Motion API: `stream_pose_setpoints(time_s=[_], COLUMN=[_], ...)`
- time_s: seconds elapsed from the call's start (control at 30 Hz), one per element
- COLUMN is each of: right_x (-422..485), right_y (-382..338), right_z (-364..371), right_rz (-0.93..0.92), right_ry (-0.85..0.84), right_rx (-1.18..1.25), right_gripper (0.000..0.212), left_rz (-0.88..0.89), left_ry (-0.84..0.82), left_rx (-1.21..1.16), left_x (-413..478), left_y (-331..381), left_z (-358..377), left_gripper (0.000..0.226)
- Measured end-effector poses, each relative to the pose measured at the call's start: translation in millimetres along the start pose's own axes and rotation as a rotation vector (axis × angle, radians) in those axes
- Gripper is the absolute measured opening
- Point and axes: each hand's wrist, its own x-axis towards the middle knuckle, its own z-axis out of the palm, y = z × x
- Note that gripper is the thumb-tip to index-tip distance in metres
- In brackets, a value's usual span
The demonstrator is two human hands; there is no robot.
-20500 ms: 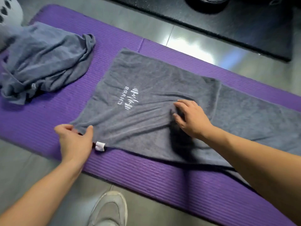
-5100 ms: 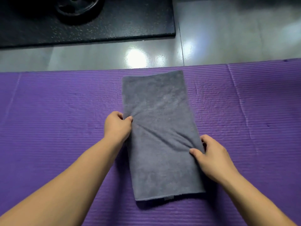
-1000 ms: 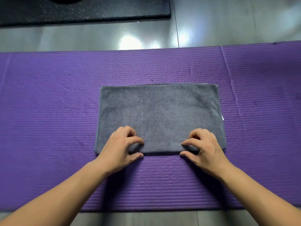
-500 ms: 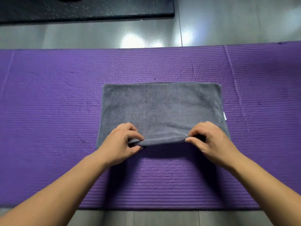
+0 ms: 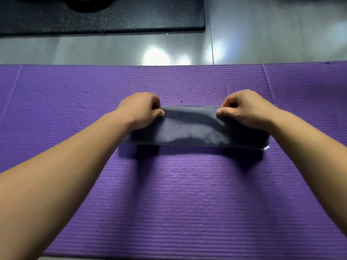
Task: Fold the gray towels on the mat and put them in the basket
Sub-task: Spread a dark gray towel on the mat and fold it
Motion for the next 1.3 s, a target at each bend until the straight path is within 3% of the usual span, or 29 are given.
stream_pose_setpoints(time_s=[0.27,0.43,0.67,0.8,0.9,0.97,1.07,1.17,1.23,1.3], right_x=[31.7,30.1,31.5,19.2,-1.3,-10.1,-14.1,-11.3,-9.3,-8.7], right_y=[8.1,20.5,26.1,13.2,-12.6,-25.1,-30.2,-23.5,-19.2,-17.1], right_z=[8.6,11.5,18.9,38.4,69.5,93.0,118.4,127.5,127.9,126.3], right_rz=[0.039,0.055,0.116,0.113,-0.053,-0.115,-0.043,-0.031,-0.043,-0.061], right_ry=[-0.034,0.037,0.09,0.366,0.538,0.489,0.298,0.213,0.196,0.184], right_rx=[-0.229,-0.224,-0.246,-0.468,-0.356,-0.327,-0.362,-0.444,-0.489,-0.503], right_gripper=[0.036,0.025,0.027,0.033,0.031,0.039,0.058,0.064,0.064,0.065], left_rz=[-0.171,-0.178,-0.136,-0.111,-0.099,-0.085,-0.113,-0.148,-0.006,0.173], left_ry=[0.082,0.096,0.116,0.14,0.138,0.129,0.102,0.166,0.253,0.232], left_rx=[-0.118,-0.151,-0.116,-0.044,-0.016,-0.01,0.004,0.113,0.152,0.145], left_x=[20.5,21.8,20.0,19.3,18.9,18.5,18.3,15.0,3.2,-11.8], left_y=[-5.8,-6.9,-7.3,-4.1,-3.8,-4.6,-1.7,8.7,24.0,37.9], left_z=[27.7,30.2,32.9,35.2,35.0,33.9,32.0,38.2,50.9,69.7], left_gripper=[0.024,0.026,0.025,0.023,0.021,0.019,0.019,0.023,0.043,0.056])
